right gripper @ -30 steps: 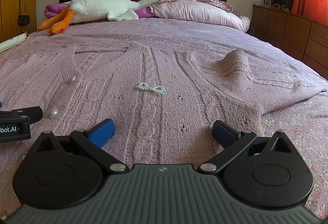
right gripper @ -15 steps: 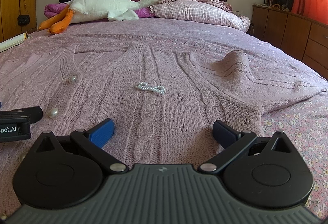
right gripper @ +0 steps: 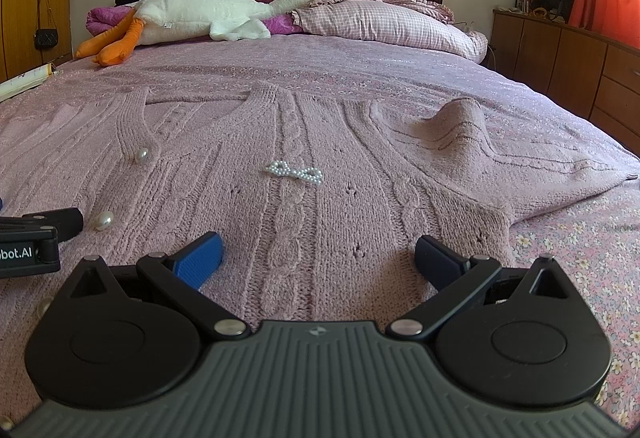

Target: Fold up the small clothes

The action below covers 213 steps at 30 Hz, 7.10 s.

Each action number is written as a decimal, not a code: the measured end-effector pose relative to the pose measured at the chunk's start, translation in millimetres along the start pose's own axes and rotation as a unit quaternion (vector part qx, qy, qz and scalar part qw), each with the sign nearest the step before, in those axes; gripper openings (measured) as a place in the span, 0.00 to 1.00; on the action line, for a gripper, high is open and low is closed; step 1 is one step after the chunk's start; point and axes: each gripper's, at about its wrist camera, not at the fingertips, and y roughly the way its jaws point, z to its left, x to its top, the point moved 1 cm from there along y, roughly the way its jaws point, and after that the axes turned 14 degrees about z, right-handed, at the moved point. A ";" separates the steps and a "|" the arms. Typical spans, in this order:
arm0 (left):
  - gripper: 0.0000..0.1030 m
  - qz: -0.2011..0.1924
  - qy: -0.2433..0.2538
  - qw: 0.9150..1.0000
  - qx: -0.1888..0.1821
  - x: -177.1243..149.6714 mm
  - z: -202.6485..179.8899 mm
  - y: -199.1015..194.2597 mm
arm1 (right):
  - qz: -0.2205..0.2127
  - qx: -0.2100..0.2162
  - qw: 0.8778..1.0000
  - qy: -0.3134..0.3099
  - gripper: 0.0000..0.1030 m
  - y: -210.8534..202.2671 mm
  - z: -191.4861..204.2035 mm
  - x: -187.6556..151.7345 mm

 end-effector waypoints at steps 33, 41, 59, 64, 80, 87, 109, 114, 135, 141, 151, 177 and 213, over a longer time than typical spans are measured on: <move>1.00 0.084 0.004 0.996 -0.003 22.6 3.6 -6.3 | 0.070 0.150 0.984 0.071 1.00 -12.2 -67.1 30.7; 1.00 0.101 -0.013 0.995 -0.002 26.8 6.1 -13.5 | 0.045 0.129 0.982 0.130 1.00 -18.9 -155.6 57.5; 1.00 0.099 0.005 0.995 0.012 19.3 -2.6 -1.6 | 0.043 0.035 0.969 0.240 1.00 72.6 -312.3 65.2; 1.00 0.102 0.012 0.995 0.011 19.8 -3.5 -0.4 | 0.026 0.040 0.965 0.257 1.00 88.4 -323.2 77.2; 1.00 0.099 0.013 0.995 0.012 21.2 -2.9 -2.0 | -0.020 -0.001 0.950 0.313 0.09 83.8 -362.9 91.0; 1.00 0.102 0.004 0.995 0.000 30.1 3.1 -15.8 | -0.112 0.016 0.956 0.271 0.08 5.6 -341.2 114.6; 1.00 0.038 0.025 0.999 0.028 69.7 60.0 -75.5 | -0.139 0.109 0.977 0.120 0.08 -81.0 -85.2 181.6; 1.00 0.032 0.005 0.999 0.033 66.4 80.7 -79.9 | -0.128 0.131 0.980 0.080 0.08 -74.5 -5.3 183.5; 1.00 0.042 -0.035 0.997 0.045 50.8 125.3 -64.7 | 0.034 0.201 0.978 -0.047 0.12 36.4 167.0 113.6; 1.00 0.044 -0.024 0.998 0.036 49.4 116.0 -62.8 | 0.075 0.272 0.959 -0.014 0.60 34.9 150.6 103.0; 1.00 0.029 0.010 0.999 0.010 55.5 83.2 -64.7 | 0.055 0.263 0.963 -0.012 0.67 -29.8 85.3 76.6; 0.75 -0.014 0.215 0.975 -0.048 76.9 -90.7 5.7 | 0.029 0.115 0.990 0.077 0.42 16.4 -35.4 45.6; 0.11 0.015 -0.082 0.997 -0.001 67.2 70.2 -2.6 | 0.015 0.108 0.992 0.069 0.42 24.3 -30.8 38.8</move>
